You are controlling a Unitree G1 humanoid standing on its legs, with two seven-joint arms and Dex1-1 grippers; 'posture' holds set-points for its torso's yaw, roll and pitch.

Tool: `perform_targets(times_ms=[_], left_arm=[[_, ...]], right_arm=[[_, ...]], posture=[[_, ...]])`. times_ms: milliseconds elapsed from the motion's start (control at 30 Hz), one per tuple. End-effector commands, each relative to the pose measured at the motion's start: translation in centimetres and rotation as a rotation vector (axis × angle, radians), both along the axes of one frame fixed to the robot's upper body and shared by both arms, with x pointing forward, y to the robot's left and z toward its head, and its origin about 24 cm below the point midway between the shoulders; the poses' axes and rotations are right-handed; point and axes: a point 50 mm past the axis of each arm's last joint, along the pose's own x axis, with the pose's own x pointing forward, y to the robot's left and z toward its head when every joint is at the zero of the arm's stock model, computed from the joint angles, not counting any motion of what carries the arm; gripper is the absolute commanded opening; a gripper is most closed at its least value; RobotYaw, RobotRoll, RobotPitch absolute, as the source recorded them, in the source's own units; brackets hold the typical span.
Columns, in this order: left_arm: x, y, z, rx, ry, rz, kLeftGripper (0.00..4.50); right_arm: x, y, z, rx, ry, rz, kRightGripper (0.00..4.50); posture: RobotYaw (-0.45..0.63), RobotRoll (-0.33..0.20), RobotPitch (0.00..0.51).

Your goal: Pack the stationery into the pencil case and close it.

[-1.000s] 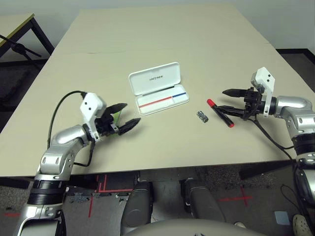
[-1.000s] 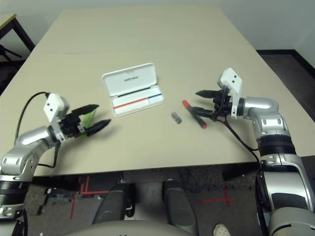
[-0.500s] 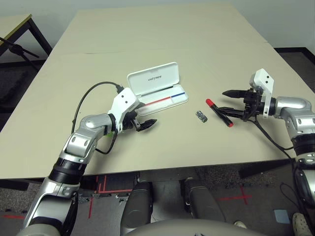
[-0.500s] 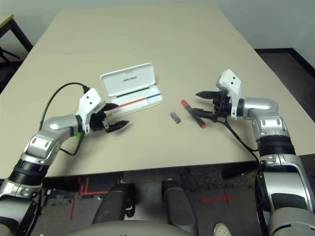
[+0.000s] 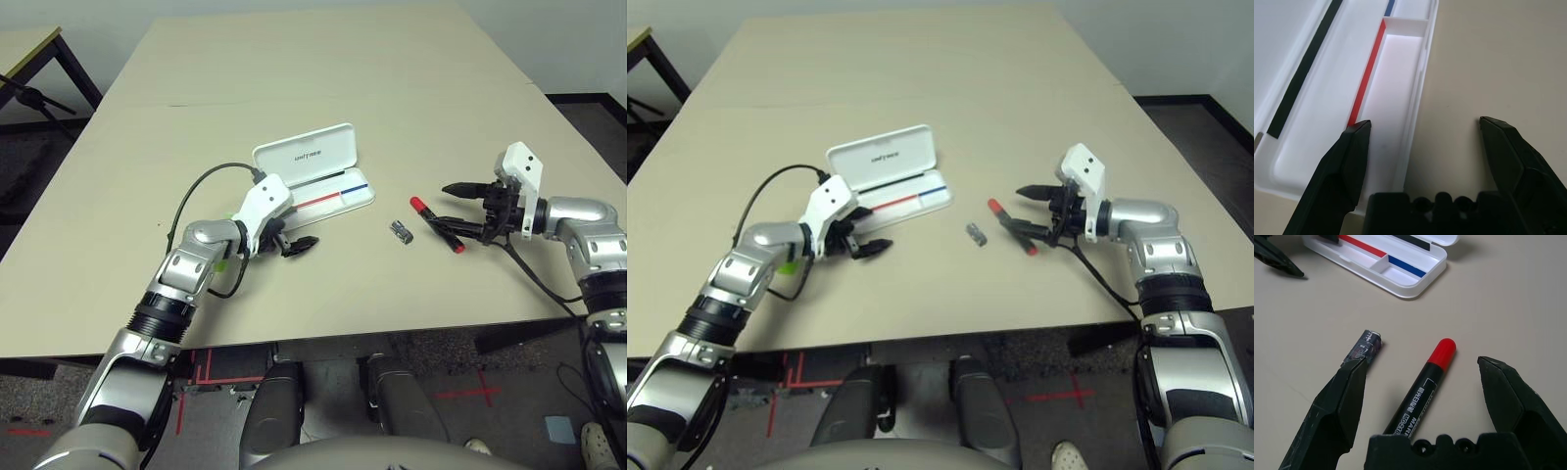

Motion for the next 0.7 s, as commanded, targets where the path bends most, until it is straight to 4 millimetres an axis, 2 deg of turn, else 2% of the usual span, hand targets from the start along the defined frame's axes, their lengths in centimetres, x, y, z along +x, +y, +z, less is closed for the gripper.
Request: perform_targets(times_ms=[33,67,167,467,700], left_arm=[[0.0,-0.3,-0.3,0.024,0.016,-0.027,4.47],[0.0,-0.3,-0.3,0.026,0.017,-0.030,4.47],[0.0,-0.3,-0.4,0.031,0.020,-0.037,3.53],[0.1,-0.3,-0.1,0.037,0.029,-0.061,0.02],[0.0,0.4,0.7,0.051,-0.002,-0.099,0.02]], right_arm=[[-0.1,0.1,-0.1,-0.005,-0.014,0.003,4.50],[-0.1,0.1,-0.1,-0.004,-0.016,0.002,4.50],[-0.1,0.2,0.0,-0.002,-0.021,-0.002,4.50],[-0.3,0.5,-0.4,0.002,-0.022,-0.004,4.50],[-0.3,0.7,-0.8,0.005,-0.021,-0.005,4.50]], posture=[[-0.07,0.000,0.138],[-0.07,0.000,0.138],[-0.07,0.000,0.140],[-0.07,0.000,0.142],[-0.07,0.000,0.143]])
